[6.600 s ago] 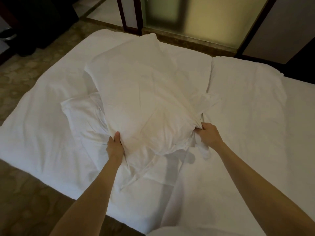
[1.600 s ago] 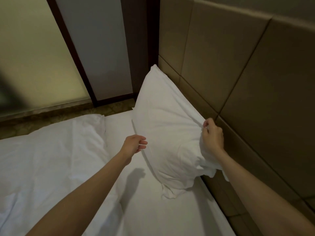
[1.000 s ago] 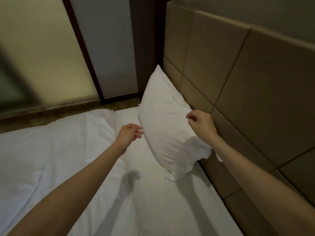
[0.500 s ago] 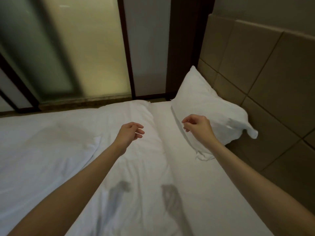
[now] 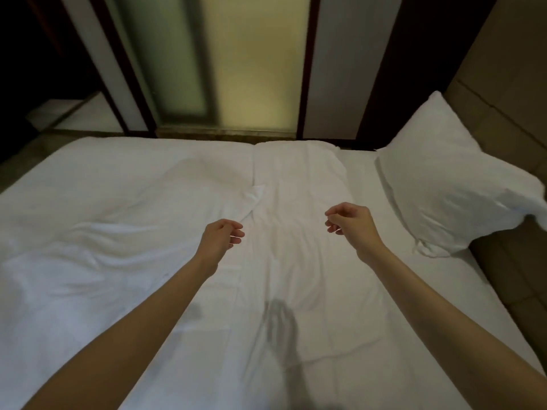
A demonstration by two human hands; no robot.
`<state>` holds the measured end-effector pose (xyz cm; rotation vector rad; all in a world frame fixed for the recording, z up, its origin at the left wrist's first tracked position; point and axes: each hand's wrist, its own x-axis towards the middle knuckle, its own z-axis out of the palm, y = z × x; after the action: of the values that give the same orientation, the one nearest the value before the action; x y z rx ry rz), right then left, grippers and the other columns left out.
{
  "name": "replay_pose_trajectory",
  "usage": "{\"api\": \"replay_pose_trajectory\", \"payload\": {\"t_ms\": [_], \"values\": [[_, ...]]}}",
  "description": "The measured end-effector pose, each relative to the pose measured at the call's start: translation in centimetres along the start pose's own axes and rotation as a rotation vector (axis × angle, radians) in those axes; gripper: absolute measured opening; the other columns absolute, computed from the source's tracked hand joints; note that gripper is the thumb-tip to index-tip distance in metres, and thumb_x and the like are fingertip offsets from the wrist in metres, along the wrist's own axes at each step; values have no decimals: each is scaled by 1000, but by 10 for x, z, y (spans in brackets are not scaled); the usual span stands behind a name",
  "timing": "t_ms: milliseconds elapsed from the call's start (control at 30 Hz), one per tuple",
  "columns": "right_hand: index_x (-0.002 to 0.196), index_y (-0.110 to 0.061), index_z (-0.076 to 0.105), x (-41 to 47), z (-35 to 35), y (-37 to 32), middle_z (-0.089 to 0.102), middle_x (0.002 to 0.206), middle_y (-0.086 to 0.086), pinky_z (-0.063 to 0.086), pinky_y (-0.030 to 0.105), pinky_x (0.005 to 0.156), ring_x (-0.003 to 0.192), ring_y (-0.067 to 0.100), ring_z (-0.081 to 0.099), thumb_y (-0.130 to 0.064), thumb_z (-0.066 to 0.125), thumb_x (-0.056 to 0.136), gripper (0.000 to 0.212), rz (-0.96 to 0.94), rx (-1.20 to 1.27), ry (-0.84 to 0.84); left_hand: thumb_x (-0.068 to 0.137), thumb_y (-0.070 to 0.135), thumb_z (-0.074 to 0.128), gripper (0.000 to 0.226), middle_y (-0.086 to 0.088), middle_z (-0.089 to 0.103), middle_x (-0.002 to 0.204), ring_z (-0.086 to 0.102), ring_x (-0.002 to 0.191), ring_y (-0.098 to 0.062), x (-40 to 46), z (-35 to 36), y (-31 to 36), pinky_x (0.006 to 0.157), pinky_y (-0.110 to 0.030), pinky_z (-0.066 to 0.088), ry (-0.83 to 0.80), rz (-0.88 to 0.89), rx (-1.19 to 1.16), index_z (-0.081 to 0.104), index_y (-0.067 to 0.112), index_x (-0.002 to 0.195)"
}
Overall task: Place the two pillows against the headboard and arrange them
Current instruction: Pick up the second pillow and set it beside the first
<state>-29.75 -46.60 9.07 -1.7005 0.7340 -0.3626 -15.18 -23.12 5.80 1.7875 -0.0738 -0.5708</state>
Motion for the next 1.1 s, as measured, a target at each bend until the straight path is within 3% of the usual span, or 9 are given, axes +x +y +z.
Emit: {"api": "replay_pose_trajectory", "payload": {"t_ms": [200, 567, 733, 867, 967, 1033, 1100], "values": [[76, -13, 66, 2, 77, 1, 67, 68, 4, 44, 19, 56, 51, 7, 61, 1, 57, 82, 18, 49, 14, -155, 91, 6, 37, 31, -3, 66, 76, 59, 66, -14, -2, -73, -46, 63, -22, 43, 195, -80, -62, 64, 15, 80], [78, -13, 63, 6, 209, 11, 65, 73, 6, 43, 26, 59, 60, 19, 60, 5, 57, 80, 19, 224, 57, -361, 93, 6, 37, 28, -10, 66, 91, 59, 72, -19, -18, -206, -134, 64, -23, 45, 510, -221, -44, 64, 4, 99], [78, -14, 61, 8, 288, 7, 63, 78, 7, 42, 28, 61, 64, 21, 60, 4, 58, 81, 19, 310, 84, -386, 94, 10, 39, 30, -14, 66, 111, 58, 88, -23, 2, -285, -153, 80, -31, 44, 618, -274, -34, 63, 4, 110], [81, -14, 58, 16, 362, 10, 61, 83, 7, 43, 30, 64, 69, 22, 59, 3, 57, 82, 17, 424, 116, -327, 94, 12, 39, 32, -16, 62, 121, 59, 106, -32, 41, -356, -166, 90, -41, 46, 585, -322, 7, 60, 4, 117], [95, -12, 55, 23, 415, 23, 58, 95, 10, 46, 33, 69, 81, 25, 58, 1, 56, 85, 16, 506, 119, -259, 93, 14, 40, 35, -17, 58, 112, 54, 97, -31, 72, -399, -180, 83, -40, 44, 545, -378, 50, 54, 2, 123], [112, -10, 51, 25, 445, 35, 55, 109, 13, 46, 39, 77, 93, 28, 55, -3, 57, 86, 28, 586, 77, -231, 93, 16, 42, 37, -21, 56, 113, 50, 93, -29, 88, -419, -191, 81, -37, 42, 520, -436, 42, 50, 2, 127], [128, -7, 46, 25, 469, 46, 51, 118, 15, 46, 43, 79, 99, 30, 51, -7, 61, 86, 44, 687, 57, -193, 93, 21, 46, 43, -23, 51, 132, 52, 111, -37, 100, -432, -207, 95, -44, 44, 503, -519, -3, 44, 4, 133]]}}
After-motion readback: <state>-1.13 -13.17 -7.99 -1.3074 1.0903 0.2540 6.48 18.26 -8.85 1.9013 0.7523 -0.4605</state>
